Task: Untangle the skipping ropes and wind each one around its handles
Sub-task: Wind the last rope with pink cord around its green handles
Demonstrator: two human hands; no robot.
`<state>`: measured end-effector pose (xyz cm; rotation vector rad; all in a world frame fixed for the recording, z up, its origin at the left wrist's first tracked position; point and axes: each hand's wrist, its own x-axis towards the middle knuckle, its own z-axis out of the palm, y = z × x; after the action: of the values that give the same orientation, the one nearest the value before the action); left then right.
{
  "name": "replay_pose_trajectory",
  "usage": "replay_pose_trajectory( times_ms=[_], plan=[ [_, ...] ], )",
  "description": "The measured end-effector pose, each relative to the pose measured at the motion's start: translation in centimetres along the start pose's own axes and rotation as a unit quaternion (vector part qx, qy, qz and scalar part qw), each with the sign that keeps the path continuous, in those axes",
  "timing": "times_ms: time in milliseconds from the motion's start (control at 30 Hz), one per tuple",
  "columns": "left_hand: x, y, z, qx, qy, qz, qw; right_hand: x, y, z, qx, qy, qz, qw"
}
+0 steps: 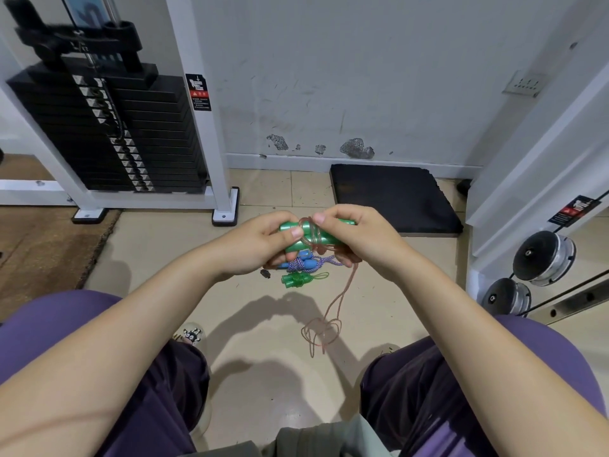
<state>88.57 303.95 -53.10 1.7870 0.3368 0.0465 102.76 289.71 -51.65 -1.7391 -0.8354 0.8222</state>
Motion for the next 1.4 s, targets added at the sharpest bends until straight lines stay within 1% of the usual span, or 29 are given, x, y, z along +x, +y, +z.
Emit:
replay_pose_trajectory(
  times_ms=[100, 233, 333, 433, 567, 700, 767, 833, 900, 967, 1000, 1067, 1233, 1300, 1333, 1400],
  plan=[
    [-0.2, 0.2, 0.2, 0.008, -0.024, -0.006, 1.000, -0.1, -0.1, -0.1, -0.014, 0.003, 0.011, 1.000],
    [-0.3, 0.7, 0.6, -0.022, -0.022, -0.032, 0.999, -0.1, -0.3, -0.1, -0.029, 0.021, -0.001, 0.999],
    [-0.2, 0.4, 0.5, 0.021, -0.014, -0.022, 0.999, 0.1, 0.0, 0.1, -0.052, 0.032, -0.019, 0.998],
    [-0.2, 0.1, 0.5, 0.036, -0.021, -0.018, 0.999, 0.2, 0.3, 0.2, -0.074, 0.035, -0.024, 0.996],
    [0.0, 0.2, 0.1, 0.061, -0.049, -0.026, 0.997, 0.3, 0.5, -0.3, -0.053, 0.032, -0.029, 0.998],
    [-0.1, 0.0, 0.3, 0.076, -0.093, -0.024, 0.992, 0.3, 0.5, 0.2, -0.063, 0.062, -0.074, 0.993],
    [-0.1, -0.1, 0.3, 0.075, -0.103, -0.021, 0.992, 0.4, 0.5, 0.6, -0.072, 0.075, -0.080, 0.991],
    [-0.1, -0.3, 0.1, 0.074, -0.110, -0.021, 0.991, 0.7, 0.6, 0.8, -0.091, 0.093, -0.071, 0.989],
    [-0.3, -0.3, 0.3, 0.067, -0.141, -0.026, 0.987, 1.1, 0.9, 0.7, -0.126, 0.116, -0.059, 0.984],
    [-0.4, -0.5, 1.0, 0.060, -0.179, -0.025, 0.982, 1.4, 1.1, 0.4, -0.164, 0.138, -0.064, 0.975],
    [-0.5, -0.5, 1.3, 0.063, -0.186, -0.023, 0.980, 1.5, 1.1, 0.3, -0.183, 0.142, -0.069, 0.970],
    [-0.4, -0.5, 1.3, 0.066, -0.170, -0.026, 0.983, 1.5, 0.9, 0.1, -0.207, 0.128, -0.066, 0.968],
    [-0.2, -0.7, -0.7, 0.105, -0.125, -0.060, 0.985, 0.6, 0.1, -0.5, -0.238, 0.023, -0.028, 0.971],
    [-0.1, -0.9, -0.8, 0.118, -0.098, -0.067, 0.986, 0.5, 0.1, -0.7, -0.249, -0.001, -0.031, 0.968],
    [0.1, -1.0, -0.9, 0.132, -0.068, -0.067, 0.987, 0.5, 0.1, -0.7, -0.265, -0.004, -0.037, 0.964],
    [0.8, -1.6, -1.1, 0.172, 0.031, -0.057, 0.983, 0.5, 0.1, -0.9, -0.305, 0.004, -0.050, 0.951]
  ],
)
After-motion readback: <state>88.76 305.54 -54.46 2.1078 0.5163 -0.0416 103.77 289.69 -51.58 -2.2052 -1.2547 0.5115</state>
